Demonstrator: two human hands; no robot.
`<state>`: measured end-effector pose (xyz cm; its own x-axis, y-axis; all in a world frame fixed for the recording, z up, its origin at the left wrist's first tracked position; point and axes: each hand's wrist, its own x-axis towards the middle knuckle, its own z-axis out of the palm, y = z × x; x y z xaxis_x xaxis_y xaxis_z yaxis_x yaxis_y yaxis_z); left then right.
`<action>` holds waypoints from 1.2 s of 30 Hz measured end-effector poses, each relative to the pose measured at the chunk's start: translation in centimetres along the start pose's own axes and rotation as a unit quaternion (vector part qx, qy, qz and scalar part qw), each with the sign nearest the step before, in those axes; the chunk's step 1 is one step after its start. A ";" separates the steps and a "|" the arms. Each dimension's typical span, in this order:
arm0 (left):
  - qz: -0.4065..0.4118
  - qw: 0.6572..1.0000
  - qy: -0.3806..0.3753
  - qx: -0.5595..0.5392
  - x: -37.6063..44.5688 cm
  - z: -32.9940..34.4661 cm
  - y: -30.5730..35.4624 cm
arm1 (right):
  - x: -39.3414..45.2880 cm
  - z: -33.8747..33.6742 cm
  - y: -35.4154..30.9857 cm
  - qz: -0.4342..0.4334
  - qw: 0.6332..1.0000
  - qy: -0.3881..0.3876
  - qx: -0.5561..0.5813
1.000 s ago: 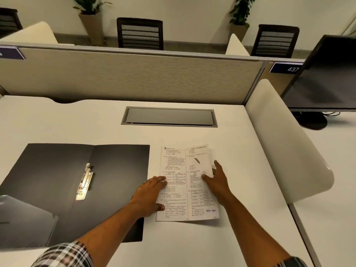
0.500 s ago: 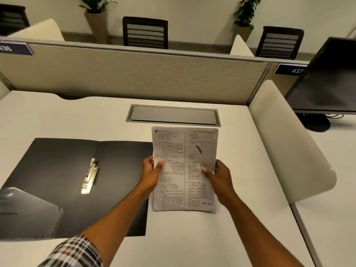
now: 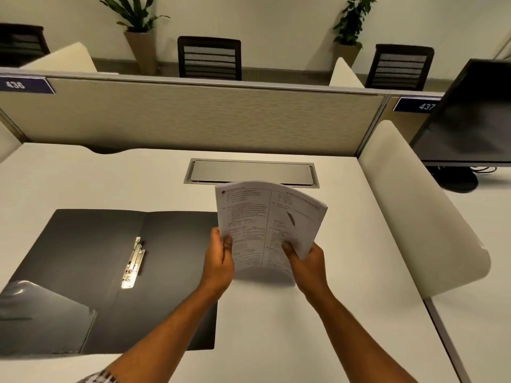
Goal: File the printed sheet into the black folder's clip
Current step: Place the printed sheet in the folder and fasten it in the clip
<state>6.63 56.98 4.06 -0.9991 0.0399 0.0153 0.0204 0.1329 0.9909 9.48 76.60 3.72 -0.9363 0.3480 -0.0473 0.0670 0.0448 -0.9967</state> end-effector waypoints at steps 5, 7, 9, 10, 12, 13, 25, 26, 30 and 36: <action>-0.015 1.000 0.003 0.015 -0.7 0.8 -0.8 | -0.8 0.3 1.8 0.022 1.000 0.007 -0.013; -0.020 1.000 0.007 0.018 -0.9 0.9 -1.2 | -0.8 0.4 2.3 0.038 0.999 0.011 -0.018; -0.028 0.999 0.010 0.025 -1.0 0.8 -1.7 | -0.6 0.4 2.7 0.049 0.998 0.014 -0.021; -0.030 0.999 0.011 0.028 -1.0 0.8 -1.9 | -0.6 0.4 2.8 0.050 0.998 0.014 -0.019; -0.029 0.999 0.011 0.035 -1.0 0.6 -2.1 | -0.6 0.3 2.9 0.051 0.999 0.017 -0.008; -0.029 0.999 0.009 0.039 -1.0 0.6 -2.2 | -0.7 0.4 3.0 0.054 0.998 0.019 -0.002; -0.103 0.991 -0.013 0.081 1.0 -3.0 -0.1 | 0.8 0.1 -0.7 0.088 0.994 -0.058 -0.004; -0.119 0.990 -0.015 0.079 1.0 -3.8 0.3 | 1.0 0.5 -1.3 0.085 0.994 -0.066 -0.004; -0.181 0.982 -0.010 0.059 0.6 -7.0 0.8 | 0.9 3.3 -2.0 0.086 0.992 -0.087 -0.028; -0.222 0.972 0.022 0.070 0.0 -10.8 -0.5 | -0.7 8.1 -1.0 0.093 0.988 -0.107 -0.058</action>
<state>6.21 46.26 5.05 -0.9108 -0.0944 -0.4019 -0.4122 0.2611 0.8729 7.29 68.69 4.20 -0.9550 0.1544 -0.2532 0.2713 0.1102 -0.9562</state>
